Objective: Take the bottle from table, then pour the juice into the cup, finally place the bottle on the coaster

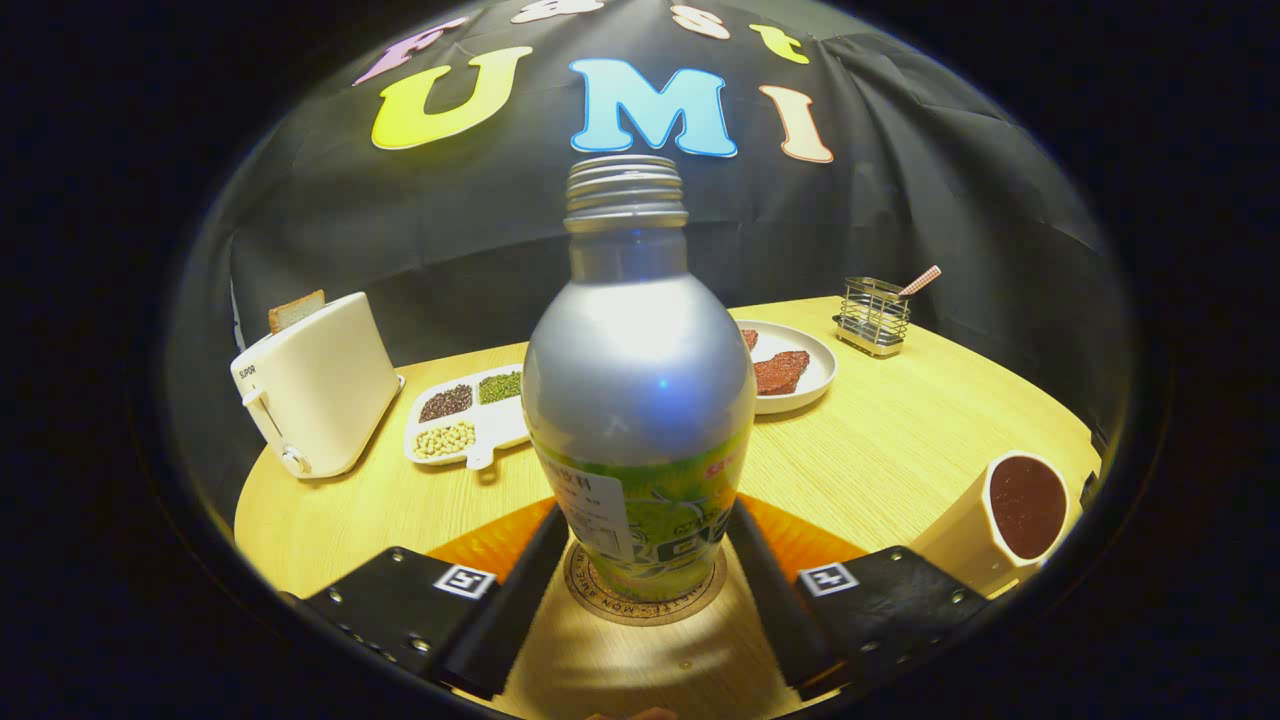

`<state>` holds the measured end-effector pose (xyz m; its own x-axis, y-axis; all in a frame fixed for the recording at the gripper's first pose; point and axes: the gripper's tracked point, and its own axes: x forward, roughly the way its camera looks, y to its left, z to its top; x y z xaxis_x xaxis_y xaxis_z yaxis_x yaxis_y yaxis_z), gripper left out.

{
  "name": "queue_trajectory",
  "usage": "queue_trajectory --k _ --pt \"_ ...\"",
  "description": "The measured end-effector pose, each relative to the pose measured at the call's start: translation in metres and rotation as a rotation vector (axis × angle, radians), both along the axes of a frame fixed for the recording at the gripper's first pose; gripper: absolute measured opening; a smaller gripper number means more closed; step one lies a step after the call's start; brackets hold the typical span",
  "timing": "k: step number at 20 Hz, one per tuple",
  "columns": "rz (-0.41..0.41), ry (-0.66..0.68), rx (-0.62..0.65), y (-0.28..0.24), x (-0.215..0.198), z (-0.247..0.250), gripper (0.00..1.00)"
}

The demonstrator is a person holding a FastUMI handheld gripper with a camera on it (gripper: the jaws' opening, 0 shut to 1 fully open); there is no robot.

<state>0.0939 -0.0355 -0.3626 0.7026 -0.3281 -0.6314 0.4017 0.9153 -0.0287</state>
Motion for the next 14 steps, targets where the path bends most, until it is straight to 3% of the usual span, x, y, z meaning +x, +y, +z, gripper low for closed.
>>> queue_trajectory --k 1,6,14 --pt "0.0 0.003 -0.008 -0.001 -0.002 -0.001 1.0" --pt "0.02 -0.016 0.015 0.003 -0.01 0.015 1.0" --pt "0.135 -0.095 0.011 0.011 -0.037 0.075 0.99"
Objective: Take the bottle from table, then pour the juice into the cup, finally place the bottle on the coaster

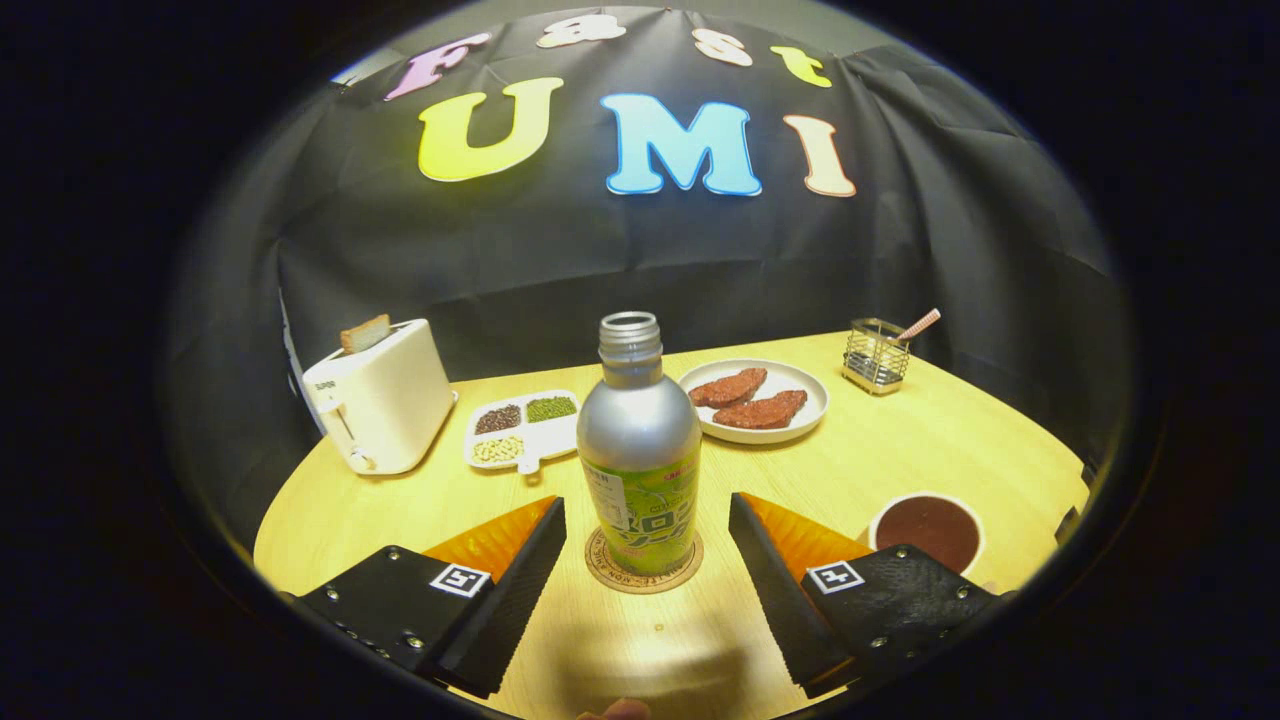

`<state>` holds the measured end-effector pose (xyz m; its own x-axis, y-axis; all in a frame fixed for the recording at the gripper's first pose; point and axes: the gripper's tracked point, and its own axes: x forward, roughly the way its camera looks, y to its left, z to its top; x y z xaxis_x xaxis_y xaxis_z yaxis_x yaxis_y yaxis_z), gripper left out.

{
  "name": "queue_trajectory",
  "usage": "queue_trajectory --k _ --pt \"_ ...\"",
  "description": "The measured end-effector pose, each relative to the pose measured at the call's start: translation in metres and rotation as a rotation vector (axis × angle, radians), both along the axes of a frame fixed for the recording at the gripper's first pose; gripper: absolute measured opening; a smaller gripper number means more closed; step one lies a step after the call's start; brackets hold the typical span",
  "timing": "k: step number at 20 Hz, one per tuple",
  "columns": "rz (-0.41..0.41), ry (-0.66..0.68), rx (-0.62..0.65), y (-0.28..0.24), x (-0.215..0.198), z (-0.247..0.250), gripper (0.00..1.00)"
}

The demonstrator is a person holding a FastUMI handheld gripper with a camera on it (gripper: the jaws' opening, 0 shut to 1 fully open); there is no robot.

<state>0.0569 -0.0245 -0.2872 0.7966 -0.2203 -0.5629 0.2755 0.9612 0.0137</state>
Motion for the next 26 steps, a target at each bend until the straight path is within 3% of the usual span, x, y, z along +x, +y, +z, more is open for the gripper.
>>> queue_trajectory --k 11,26 --pt "0.093 -0.143 0.004 0.015 -0.039 0.089 0.99" --pt "0.14 -0.34 0.0 0.035 -0.074 0.191 0.99"
